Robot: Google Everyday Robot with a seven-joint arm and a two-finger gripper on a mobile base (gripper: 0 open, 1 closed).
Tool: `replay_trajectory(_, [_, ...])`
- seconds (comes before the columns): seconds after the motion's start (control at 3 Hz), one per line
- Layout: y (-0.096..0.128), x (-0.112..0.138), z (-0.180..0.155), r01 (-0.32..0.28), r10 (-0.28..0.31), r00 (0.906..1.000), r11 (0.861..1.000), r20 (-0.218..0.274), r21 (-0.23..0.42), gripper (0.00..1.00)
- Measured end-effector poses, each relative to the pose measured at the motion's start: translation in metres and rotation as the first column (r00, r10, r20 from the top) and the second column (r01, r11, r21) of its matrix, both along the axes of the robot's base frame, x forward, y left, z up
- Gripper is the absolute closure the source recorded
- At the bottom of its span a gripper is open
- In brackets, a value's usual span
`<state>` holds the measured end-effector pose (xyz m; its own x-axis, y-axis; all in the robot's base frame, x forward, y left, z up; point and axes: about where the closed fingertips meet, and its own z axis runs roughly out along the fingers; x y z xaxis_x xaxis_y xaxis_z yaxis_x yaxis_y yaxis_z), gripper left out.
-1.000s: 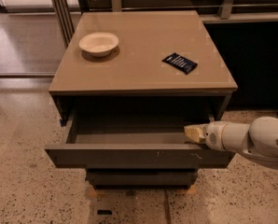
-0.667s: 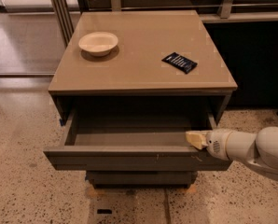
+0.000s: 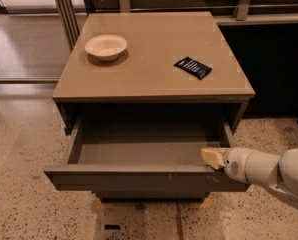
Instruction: Open top drawer
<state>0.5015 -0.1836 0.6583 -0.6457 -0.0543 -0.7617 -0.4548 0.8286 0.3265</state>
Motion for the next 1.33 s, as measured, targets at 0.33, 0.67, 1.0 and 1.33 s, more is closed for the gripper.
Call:
replay_trajectory(0.33, [0.0, -0.005, 0.003, 0.005, -0.005, 1.0, 1.0, 0.001, 0.001, 1.0])
replay_trajectory(0.67, [0.001, -0.006, 0.009, 0.028, -0.025, 0.9977, 0.999, 0.062, -0.036, 1.0])
replay_trajectory(1.0, [-0.005, -0.012, 0.016, 0.083, -0.056, 0.9782, 0.987, 0.2, -0.134, 1.0])
replay_trajectory(1.33, [-0.015, -0.016, 0.02, 0.117, -0.053, 0.9564, 0.971, 0.287, -0.21, 0.9])
